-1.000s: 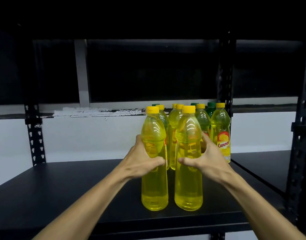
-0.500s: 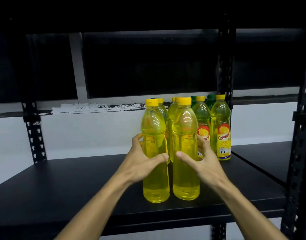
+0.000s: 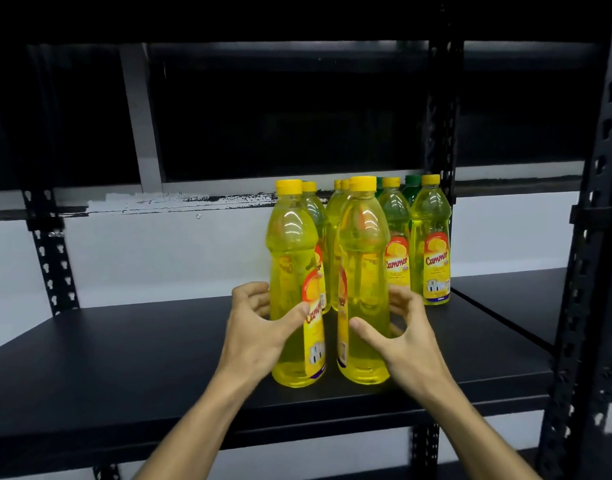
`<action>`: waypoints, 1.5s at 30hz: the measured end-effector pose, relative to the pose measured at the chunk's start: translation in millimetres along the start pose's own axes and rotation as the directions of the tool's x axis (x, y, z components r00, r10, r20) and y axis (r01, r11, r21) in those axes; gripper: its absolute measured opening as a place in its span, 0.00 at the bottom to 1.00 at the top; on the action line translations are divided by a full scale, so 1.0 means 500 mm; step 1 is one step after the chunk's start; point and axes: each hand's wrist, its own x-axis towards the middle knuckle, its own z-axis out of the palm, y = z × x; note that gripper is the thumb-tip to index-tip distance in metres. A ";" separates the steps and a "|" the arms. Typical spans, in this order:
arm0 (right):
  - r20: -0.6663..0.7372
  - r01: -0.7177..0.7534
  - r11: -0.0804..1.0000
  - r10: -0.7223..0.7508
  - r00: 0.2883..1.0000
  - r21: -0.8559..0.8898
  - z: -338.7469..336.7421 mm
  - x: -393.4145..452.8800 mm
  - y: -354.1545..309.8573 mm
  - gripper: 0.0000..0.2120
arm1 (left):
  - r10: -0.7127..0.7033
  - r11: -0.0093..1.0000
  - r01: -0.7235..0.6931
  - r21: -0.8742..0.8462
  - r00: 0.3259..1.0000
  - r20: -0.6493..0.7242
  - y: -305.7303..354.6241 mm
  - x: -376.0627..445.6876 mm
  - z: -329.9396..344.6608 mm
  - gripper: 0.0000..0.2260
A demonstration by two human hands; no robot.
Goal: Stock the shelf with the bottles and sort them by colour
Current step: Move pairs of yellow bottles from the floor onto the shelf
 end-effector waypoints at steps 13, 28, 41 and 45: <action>0.299 -0.141 0.988 0.118 0.947 0.058 -0.055 0.017 0.007 0.43 | -0.017 0.974 0.067 -0.218 0.974 0.225 -0.029 0.015 -0.016 0.30; -0.049 -0.001 0.995 -0.004 0.999 -0.097 -0.035 0.004 0.012 0.44 | 0.001 0.997 -0.001 0.072 1.000 -0.002 -0.023 -0.035 0.016 0.38; 0.191 -0.049 0.997 0.037 0.981 0.058 -0.085 0.029 0.030 0.28 | -0.012 0.999 0.005 0.047 0.989 0.146 -0.038 -0.019 0.037 0.28; 0.226 -0.010 0.996 0.030 0.974 -0.086 -0.085 0.014 0.027 0.39 | -0.044 0.994 0.023 0.103 0.979 0.199 -0.043 -0.023 0.037 0.34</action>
